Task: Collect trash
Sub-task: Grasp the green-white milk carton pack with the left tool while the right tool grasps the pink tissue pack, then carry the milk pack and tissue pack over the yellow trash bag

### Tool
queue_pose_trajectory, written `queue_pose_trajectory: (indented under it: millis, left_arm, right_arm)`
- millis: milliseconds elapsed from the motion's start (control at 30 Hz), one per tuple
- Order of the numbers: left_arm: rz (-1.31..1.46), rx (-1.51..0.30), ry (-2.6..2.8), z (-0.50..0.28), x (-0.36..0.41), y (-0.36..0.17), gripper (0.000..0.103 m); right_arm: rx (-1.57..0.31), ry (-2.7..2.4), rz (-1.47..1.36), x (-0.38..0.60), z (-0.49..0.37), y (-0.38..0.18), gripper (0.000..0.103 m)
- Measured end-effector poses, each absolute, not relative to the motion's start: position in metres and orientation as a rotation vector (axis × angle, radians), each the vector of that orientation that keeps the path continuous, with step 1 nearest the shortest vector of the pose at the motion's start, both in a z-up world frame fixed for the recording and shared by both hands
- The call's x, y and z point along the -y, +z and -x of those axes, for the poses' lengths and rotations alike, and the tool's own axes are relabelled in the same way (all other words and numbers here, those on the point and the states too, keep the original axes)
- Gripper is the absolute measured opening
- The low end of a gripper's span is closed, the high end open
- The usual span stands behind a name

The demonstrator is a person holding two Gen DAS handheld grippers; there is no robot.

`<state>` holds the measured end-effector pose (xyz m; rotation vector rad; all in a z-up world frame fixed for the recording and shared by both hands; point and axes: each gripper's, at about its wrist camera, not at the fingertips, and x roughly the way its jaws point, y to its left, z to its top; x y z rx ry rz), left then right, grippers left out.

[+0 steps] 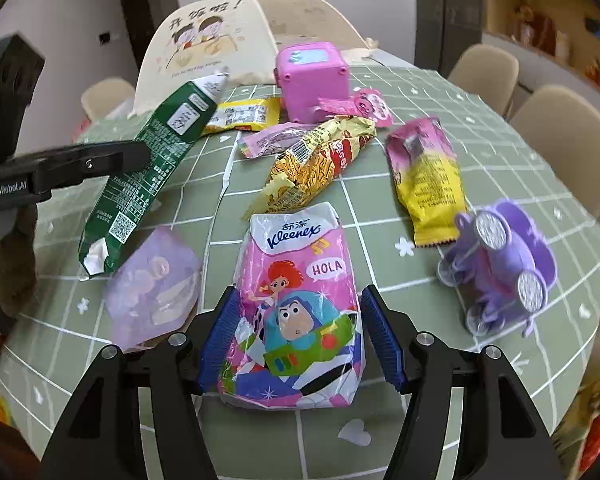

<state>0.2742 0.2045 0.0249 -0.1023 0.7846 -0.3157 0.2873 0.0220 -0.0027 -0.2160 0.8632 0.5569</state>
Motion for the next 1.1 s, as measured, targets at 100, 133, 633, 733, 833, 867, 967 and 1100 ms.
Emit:
queue_pose_trajectory:
  millis: [100, 133, 633, 733, 833, 867, 967, 1100]
  left_arm:
    - [0.107, -0.783, -0.314, -0.274, -0.204, 0.024, 0.047]
    - [0.105, -0.781, -0.313, -0.274, -0.204, 0.024, 0.047]
    - [0.038, -0.686, -0.321, -0.256, -0.175, 0.054, 0.047]
    - [0.032, -0.661, -0.323, -0.255, -0.165, 0.068, 0.047]
    - [0.02, -0.634, -0.333, -0.254, -0.15, 0.081, 0.047]
    - [0.016, -0.626, -0.339, -0.254, -0.144, 0.086, 0.047]
    - [0.012, -0.598, -0.361, -0.253, -0.123, 0.099, 0.047]
    - [0.025, -0.573, -0.42, -0.254, -0.086, 0.111, 0.047]
  right_arm:
    - [-0.857, 0.565, 0.228, -0.021, -0.284, -0.001, 0.024]
    - [-0.855, 0.558, 0.232, -0.02, -0.283, 0.0, 0.021]
    - [-0.65, 0.442, 0.218, 0.032, -0.254, 0.055, 0.008]
    - [-0.622, 0.427, 0.201, 0.045, -0.249, 0.064, 0.008]
    - [-0.591, 0.4, 0.174, 0.066, -0.242, 0.073, 0.008]
    - [-0.585, 0.392, 0.168, 0.071, -0.24, 0.075, 0.008]
    - [-0.556, 0.345, 0.146, 0.098, -0.231, 0.085, 0.008]
    - [-0.525, 0.273, 0.131, 0.136, -0.217, 0.095, 0.008]
